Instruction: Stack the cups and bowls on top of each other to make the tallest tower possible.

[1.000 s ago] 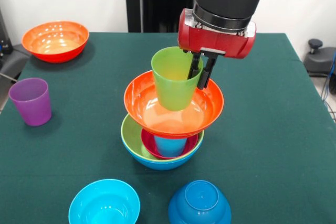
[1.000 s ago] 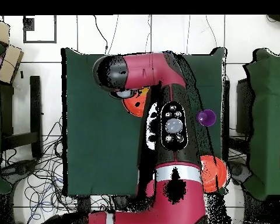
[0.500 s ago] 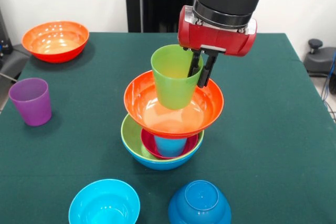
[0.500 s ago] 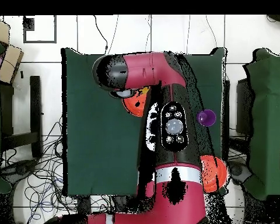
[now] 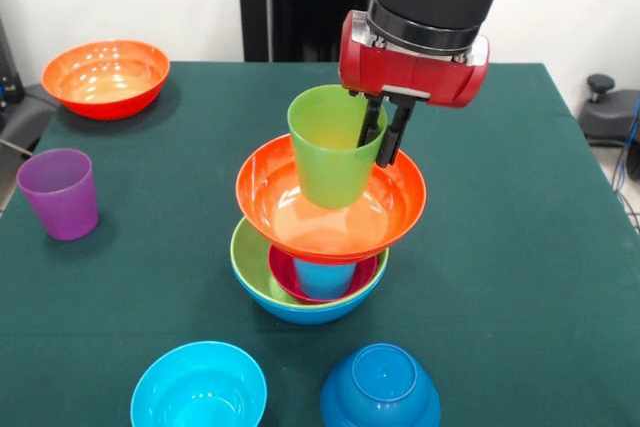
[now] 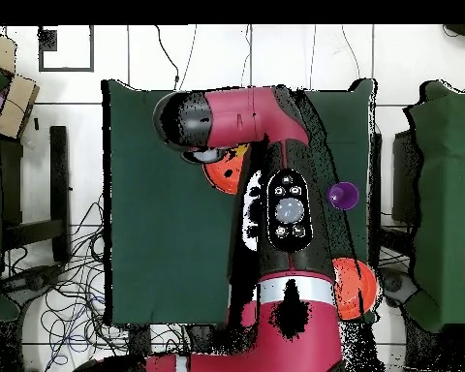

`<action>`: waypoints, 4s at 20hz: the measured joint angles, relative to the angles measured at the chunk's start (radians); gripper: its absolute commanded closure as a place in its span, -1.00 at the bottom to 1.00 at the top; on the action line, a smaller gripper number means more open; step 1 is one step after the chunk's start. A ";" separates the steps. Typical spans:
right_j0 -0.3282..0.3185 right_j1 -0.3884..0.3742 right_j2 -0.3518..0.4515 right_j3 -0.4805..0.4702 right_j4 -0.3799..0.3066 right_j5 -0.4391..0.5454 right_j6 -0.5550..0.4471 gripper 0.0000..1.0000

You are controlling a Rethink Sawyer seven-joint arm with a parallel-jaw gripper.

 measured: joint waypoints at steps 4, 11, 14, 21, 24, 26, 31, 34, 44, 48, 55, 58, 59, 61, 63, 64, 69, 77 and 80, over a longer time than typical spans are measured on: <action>0.000 0.000 -0.001 0.008 0.000 -0.007 0.000 1.00; 0.000 -0.001 -0.002 0.026 0.000 -0.042 0.000 1.00; 0.000 -0.001 -0.003 0.037 0.000 -0.068 0.000 1.00; 0.000 0.001 -0.005 0.047 0.000 -0.096 0.000 1.00; 0.000 0.003 -0.006 0.047 0.000 -0.096 0.000 1.00; 0.000 0.004 -0.006 0.047 0.000 -0.096 0.000 1.00; 0.000 0.006 -0.006 0.047 0.000 -0.096 0.000 1.00; 0.000 0.006 -0.006 0.047 0.000 -0.096 0.000 1.00; 0.000 0.006 -0.007 0.047 0.000 -0.096 0.000 -1.00; 0.000 0.006 -0.007 0.047 0.000 -0.096 0.000 -1.00; 0.000 0.006 -0.008 0.047 0.000 -0.096 0.000 -1.00; 0.000 0.005 -0.008 0.048 0.001 -0.096 0.000 -1.00; 0.000 0.004 -0.008 0.048 0.002 -0.096 0.000 -1.00; -0.001 0.000 -0.008 0.049 0.005 -0.095 0.000 -1.00; -0.001 -0.005 -0.008 0.049 0.009 -0.094 0.000 -1.00; -0.001 -0.008 -0.008 0.050 0.011 -0.093 0.000 -1.00; -0.005 -0.028 -0.007 0.050 0.028 -0.068 0.000 -1.00; -0.046 -0.058 0.000 0.055 0.066 -0.051 0.000 -1.00; -0.070 -0.060 0.002 0.063 0.073 -0.054 0.000 -1.00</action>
